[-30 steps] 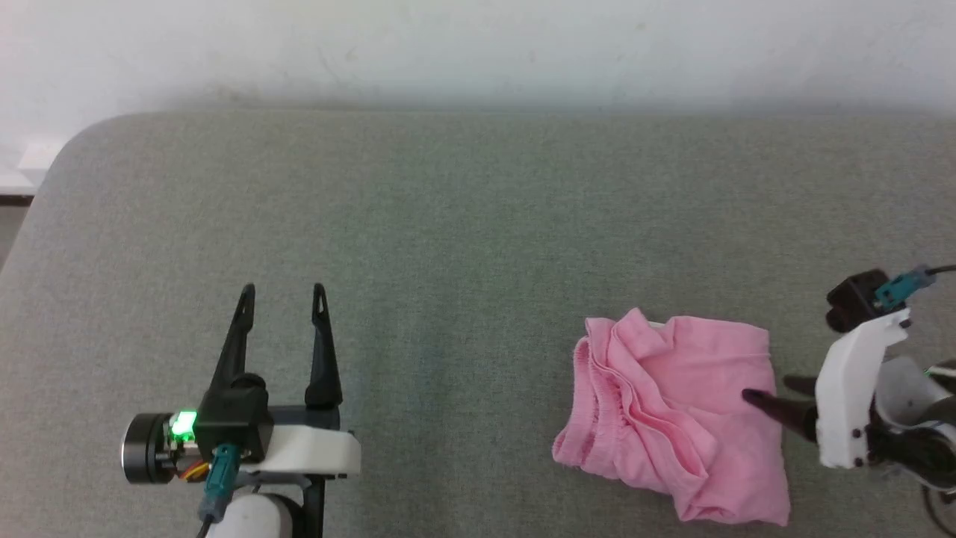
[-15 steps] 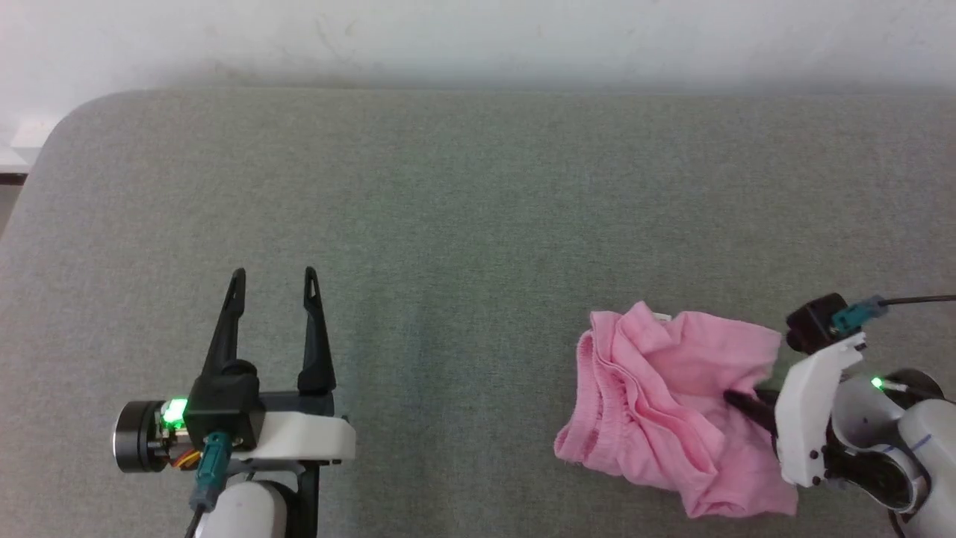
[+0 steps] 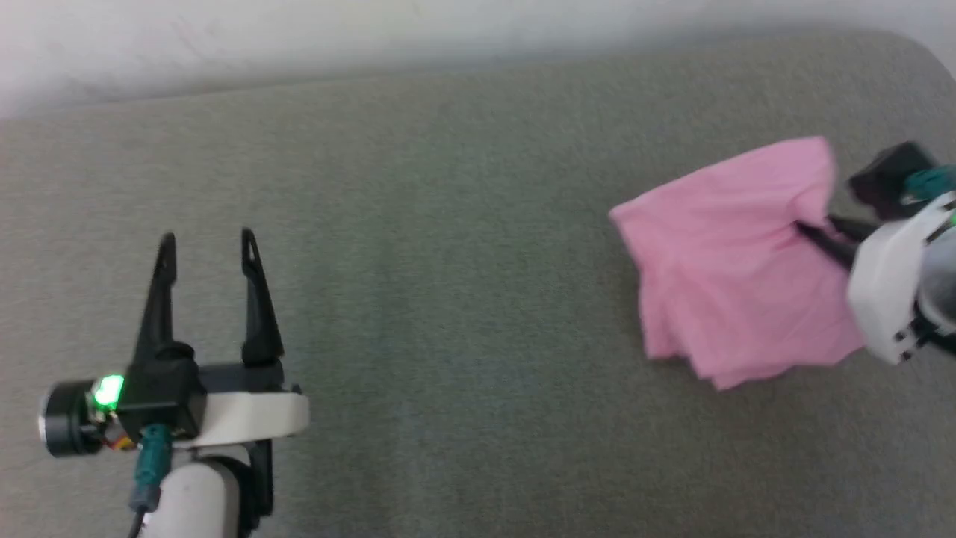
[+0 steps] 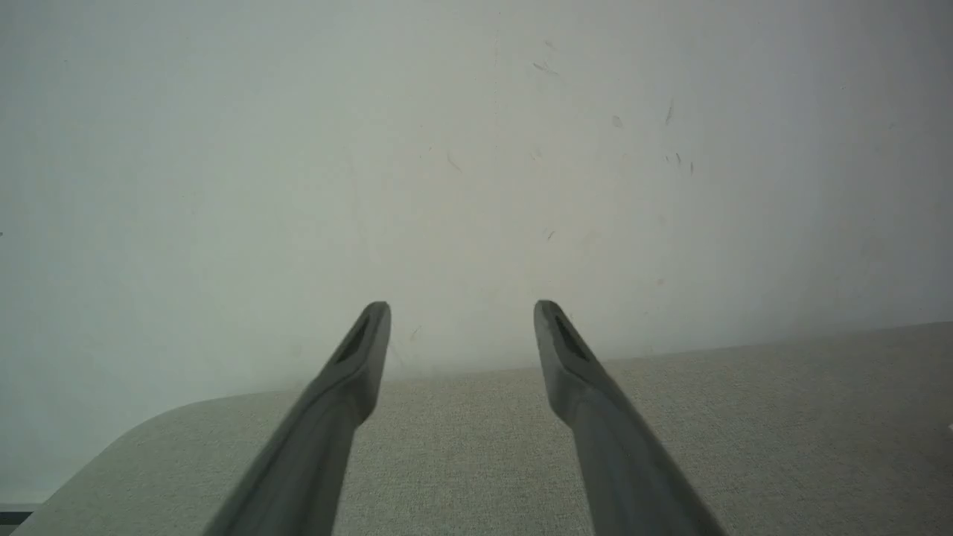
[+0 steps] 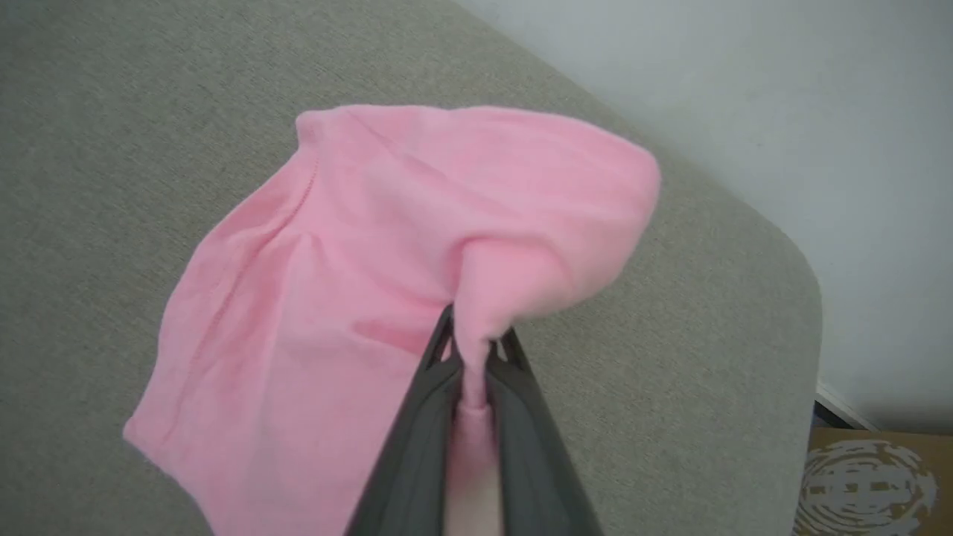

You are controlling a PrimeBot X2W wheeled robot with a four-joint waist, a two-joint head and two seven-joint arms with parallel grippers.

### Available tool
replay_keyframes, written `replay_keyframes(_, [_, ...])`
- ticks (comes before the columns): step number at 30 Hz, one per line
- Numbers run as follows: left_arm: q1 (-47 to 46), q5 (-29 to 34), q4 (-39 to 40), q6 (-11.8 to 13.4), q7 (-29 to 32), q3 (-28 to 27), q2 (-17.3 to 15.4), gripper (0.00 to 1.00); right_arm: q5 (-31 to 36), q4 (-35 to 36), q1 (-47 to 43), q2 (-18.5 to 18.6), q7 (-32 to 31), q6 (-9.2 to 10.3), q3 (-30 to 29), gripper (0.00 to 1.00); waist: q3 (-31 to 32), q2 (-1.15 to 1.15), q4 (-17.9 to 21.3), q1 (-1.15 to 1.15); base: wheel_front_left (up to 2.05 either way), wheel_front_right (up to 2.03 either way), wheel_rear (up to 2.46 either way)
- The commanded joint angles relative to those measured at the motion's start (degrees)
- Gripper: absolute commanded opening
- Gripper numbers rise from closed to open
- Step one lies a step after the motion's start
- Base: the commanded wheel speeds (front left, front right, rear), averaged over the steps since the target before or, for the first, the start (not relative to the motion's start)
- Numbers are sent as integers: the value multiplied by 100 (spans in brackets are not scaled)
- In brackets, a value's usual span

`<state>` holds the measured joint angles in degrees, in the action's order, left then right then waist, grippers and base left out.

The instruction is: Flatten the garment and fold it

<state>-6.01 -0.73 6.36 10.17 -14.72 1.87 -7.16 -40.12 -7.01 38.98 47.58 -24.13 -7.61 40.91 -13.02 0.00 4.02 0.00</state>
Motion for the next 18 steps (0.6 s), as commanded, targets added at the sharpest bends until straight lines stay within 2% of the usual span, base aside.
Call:
replay_keyframes(1, [-132, 61, 47, 33, -28, -31, -47, 100, 47, -30, 85, 35, 39, 12, -7, 0, -706, 0, 615, 0, 0, 0, 0])
replay_keyframes(8, [-476, 167, 437, 50, -28, -98, -300, 100, 548, -879, 521, 518, 313, 12, -169, 0, -1534, 0, 1059, 0, 0, 0, 0])
replay_keyframes(18, [-855, 230, 778, 70, -28, 84, -478, 100, 1277, -2543, 1173, 521, 1015, 12, -800, 0, -2256, 0, 1024, 0, 0, 0, 0])
